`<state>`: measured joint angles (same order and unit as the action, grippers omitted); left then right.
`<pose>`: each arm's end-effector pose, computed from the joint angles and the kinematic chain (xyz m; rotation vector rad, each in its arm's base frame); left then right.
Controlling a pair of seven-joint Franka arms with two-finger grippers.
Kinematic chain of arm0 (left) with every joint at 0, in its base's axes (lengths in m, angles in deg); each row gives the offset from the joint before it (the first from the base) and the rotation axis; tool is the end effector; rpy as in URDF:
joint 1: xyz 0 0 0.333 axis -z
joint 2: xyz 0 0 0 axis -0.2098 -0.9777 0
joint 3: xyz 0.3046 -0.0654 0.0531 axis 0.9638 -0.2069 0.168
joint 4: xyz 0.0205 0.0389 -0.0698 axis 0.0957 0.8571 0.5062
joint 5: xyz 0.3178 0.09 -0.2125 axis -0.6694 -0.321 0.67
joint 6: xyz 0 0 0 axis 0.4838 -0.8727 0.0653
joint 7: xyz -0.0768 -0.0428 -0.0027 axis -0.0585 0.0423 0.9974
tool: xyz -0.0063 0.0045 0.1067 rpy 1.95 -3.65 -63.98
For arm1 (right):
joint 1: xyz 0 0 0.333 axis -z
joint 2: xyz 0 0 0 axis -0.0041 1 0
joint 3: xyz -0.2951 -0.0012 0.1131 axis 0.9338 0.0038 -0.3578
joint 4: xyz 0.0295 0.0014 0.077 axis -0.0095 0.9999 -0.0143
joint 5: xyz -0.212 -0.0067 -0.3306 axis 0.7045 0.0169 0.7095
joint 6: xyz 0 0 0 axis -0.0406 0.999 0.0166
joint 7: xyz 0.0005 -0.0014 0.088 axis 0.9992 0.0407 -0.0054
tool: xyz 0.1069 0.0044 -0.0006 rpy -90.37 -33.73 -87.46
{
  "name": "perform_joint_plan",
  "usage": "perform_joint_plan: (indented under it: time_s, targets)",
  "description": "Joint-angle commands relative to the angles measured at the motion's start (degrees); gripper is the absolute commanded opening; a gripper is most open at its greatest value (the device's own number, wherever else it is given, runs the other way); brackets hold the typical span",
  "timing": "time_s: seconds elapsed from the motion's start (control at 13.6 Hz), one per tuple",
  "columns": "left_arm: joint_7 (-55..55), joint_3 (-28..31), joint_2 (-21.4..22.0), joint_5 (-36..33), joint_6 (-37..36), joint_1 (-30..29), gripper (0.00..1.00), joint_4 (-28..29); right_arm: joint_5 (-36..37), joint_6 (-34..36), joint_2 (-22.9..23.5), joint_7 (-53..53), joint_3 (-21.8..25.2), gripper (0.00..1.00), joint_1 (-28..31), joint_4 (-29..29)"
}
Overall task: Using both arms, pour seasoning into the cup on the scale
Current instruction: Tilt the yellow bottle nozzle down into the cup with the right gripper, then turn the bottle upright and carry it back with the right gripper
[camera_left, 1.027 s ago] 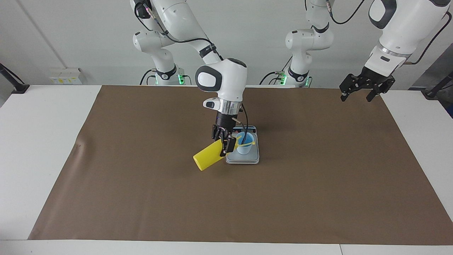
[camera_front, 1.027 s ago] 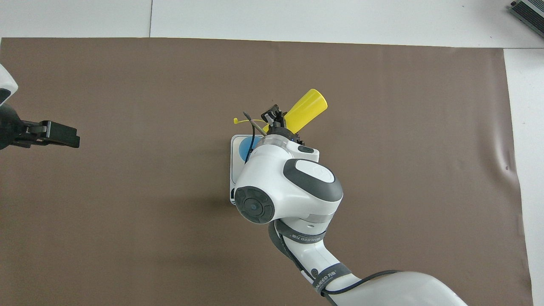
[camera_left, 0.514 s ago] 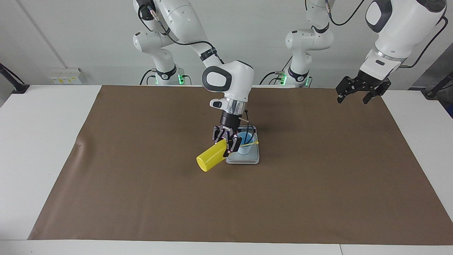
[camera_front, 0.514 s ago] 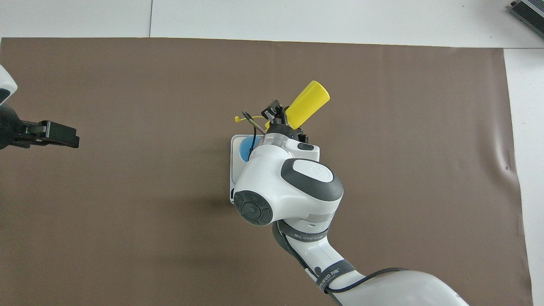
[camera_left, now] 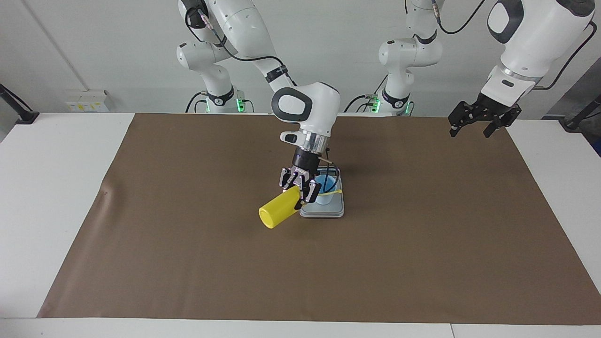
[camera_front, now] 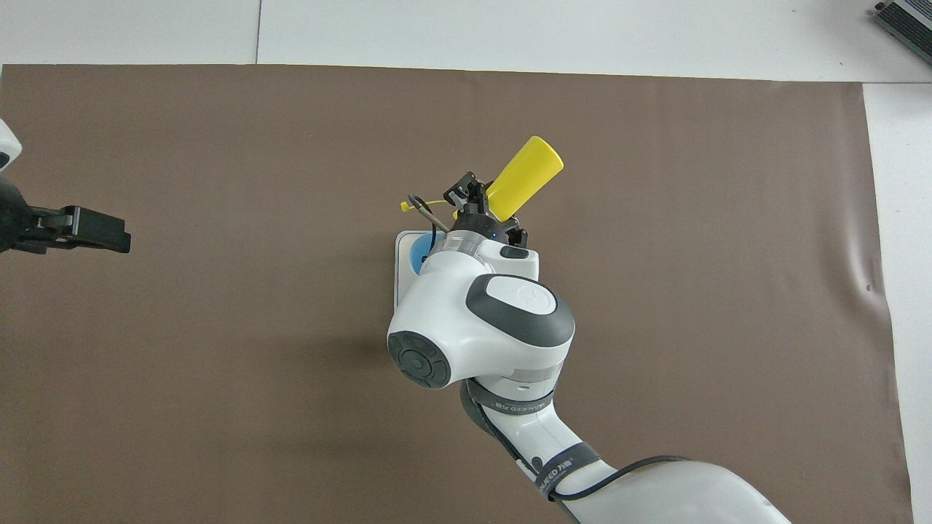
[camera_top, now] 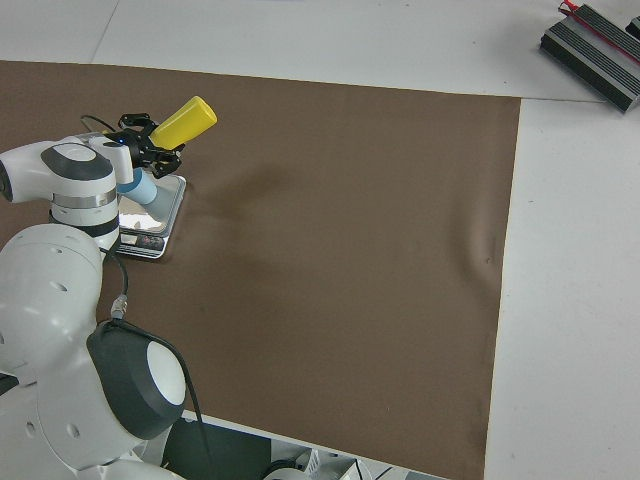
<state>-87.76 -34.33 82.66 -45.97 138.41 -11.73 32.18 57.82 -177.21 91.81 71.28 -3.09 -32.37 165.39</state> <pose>0.5433 -0.0407 0.6142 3.1069 -0.0812 0.0056 0.5585 0.3854 0.3775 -2.5587 1.2515 -1.2356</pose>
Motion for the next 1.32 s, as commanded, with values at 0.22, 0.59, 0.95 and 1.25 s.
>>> perform_joint_plan:
  time_s: [0.22,0.59,0.95,1.25]
  targets:
    - [-0.6,0.2,0.8,-0.2,0.0,0.0,1.0,1.0,2.6,1.4,1.0,2.8,-0.2,0.0,-0.1,-2.7]
    - [-0.6,0.2,0.8,-0.2,0.0,0.0,1.0,1.0,1.3,1.6,0.9,3.2,-0.3,0.01,-0.2,-2.7]
    - [-0.6,0.2,0.8,-0.2,0.1,-0.1,1.0,1.0,-7.7,-0.1,-2.5,4.6,-0.5,0.0,2.5,-2.2]
    - [-0.6,0.2,0.8,-0.2,0.1,0.0,1.0,1.0,-20.6,-0.2,-5.8,4.3,-0.5,0.0,4.9,-1.9]
